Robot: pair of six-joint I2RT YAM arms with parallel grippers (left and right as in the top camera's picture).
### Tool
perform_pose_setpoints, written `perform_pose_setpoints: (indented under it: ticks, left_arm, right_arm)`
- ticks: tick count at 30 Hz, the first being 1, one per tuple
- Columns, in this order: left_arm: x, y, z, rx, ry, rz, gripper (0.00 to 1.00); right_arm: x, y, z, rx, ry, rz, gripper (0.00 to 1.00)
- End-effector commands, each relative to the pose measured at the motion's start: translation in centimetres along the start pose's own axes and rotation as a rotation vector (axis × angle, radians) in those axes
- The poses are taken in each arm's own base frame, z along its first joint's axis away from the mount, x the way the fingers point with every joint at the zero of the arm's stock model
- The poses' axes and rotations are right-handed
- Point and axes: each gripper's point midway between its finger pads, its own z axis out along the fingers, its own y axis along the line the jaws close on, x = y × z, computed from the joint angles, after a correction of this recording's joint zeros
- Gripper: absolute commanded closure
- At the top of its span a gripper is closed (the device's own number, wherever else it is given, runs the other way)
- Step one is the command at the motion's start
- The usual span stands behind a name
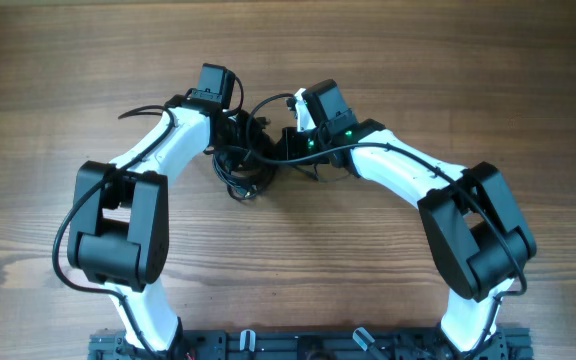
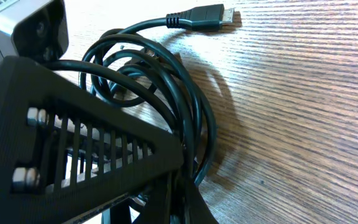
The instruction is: Untangle cables
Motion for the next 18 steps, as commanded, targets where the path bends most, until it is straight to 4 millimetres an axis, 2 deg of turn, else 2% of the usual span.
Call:
perform_pose_setpoints:
  ticks: [1,3,14,18]
  left_arm:
    - [0.44,0.99,0.62,-0.038,0.017,-0.022,0.49]
    - [0.07,1.34,0.65,-0.058,-0.009,-0.023,0.59]
    - [0.0,1.36,0.64,-0.059,-0.014,-0.052,0.62]
    - [0.07,1.34,0.65,-0.057,-0.011,-0.075,0.73]
  right_arm:
    - [-0.74,1.12,-0.82,-0.034,-0.019,-0.01,0.96]
    - [-0.74,1.11,-0.82,-0.034,-0.019,-0.01,0.96]
    - [-0.73,1.11,-0.82,-0.034,-0.019,-0.01,0.96]
    - [-0.72,1.1,-0.82,-0.034,-0.018,-0.01,0.96]
